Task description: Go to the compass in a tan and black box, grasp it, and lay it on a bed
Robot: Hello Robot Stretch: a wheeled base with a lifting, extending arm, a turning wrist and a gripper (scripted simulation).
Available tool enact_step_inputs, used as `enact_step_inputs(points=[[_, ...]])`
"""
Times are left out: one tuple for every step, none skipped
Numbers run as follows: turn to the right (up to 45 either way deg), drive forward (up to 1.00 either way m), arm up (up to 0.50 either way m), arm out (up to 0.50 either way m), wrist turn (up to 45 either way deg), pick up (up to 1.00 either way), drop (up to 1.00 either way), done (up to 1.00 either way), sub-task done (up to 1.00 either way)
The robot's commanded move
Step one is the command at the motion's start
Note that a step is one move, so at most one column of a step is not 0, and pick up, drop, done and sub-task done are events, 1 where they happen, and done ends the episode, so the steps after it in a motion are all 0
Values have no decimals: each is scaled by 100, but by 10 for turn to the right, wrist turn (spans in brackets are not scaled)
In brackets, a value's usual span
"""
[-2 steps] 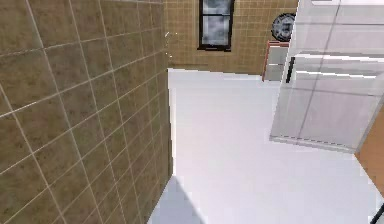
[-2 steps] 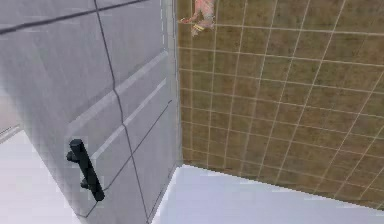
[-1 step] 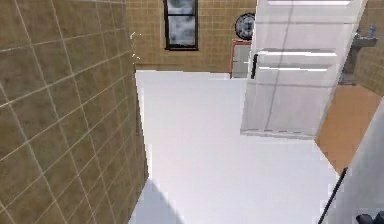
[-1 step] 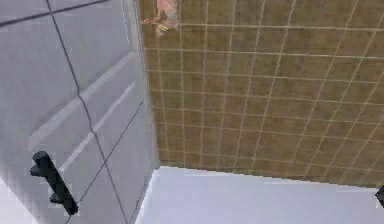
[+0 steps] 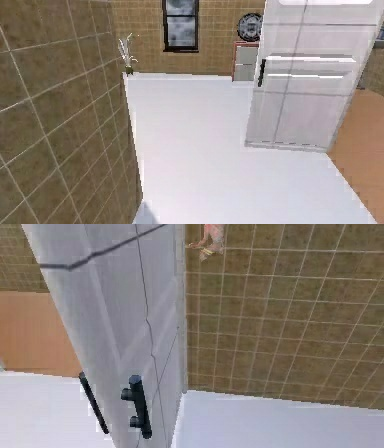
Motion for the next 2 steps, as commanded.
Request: enact_step_inputs(points=[[150, 0, 0, 0, 0, 0, 0, 0, 0], [0, 5, 0, 0, 0, 0, 0, 0, 0]])
